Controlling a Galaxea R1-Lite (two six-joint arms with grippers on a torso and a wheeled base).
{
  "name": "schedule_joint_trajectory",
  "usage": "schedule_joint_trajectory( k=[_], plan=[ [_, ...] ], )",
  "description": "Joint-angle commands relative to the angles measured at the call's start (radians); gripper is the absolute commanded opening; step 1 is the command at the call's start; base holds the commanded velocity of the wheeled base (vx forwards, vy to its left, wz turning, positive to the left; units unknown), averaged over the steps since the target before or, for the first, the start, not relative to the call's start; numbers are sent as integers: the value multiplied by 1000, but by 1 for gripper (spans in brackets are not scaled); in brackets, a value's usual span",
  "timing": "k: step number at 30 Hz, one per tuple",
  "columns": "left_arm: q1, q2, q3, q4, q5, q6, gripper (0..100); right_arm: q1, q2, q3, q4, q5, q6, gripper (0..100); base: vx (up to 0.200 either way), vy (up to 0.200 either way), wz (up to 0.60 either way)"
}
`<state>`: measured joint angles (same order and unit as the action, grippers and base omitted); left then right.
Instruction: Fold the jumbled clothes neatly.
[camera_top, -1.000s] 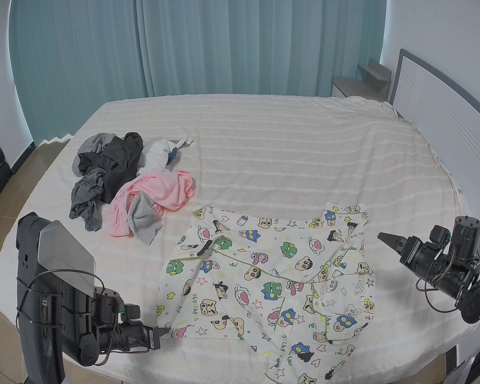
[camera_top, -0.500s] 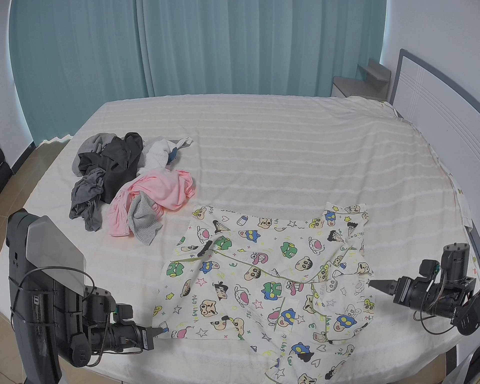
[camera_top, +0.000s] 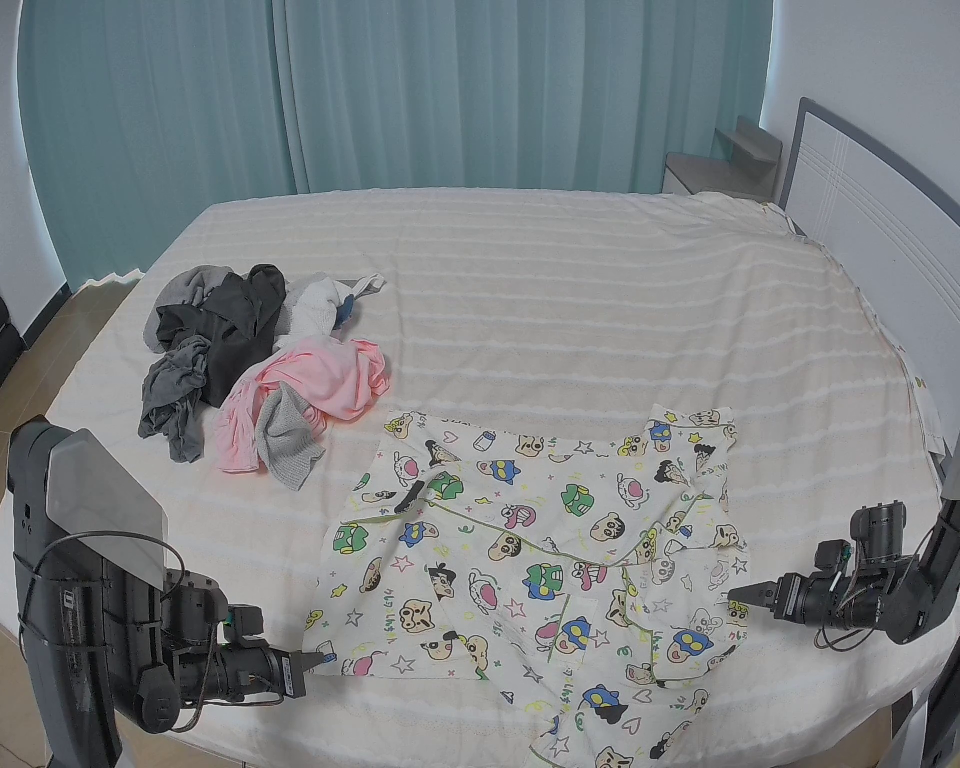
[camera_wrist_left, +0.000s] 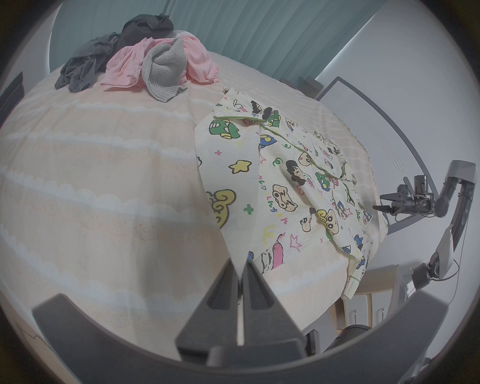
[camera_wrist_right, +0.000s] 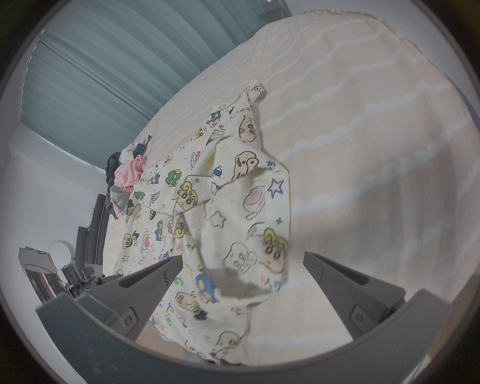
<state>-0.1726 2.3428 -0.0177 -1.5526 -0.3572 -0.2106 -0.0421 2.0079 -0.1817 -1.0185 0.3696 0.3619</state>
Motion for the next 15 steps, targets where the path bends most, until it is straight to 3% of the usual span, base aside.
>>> schedule_joint_trajectory(
  k=[1, 15],
  plan=[
    [-1, 12, 16, -8, -5, 0, 0, -78, 206, -125, 1, 57, -83, 100, 0, 0, 0],
    [1, 15, 16, -8, -6, -1, 0, -73, 324, -334, 49, 94, -90, 100, 0, 0, 0]
  ],
)
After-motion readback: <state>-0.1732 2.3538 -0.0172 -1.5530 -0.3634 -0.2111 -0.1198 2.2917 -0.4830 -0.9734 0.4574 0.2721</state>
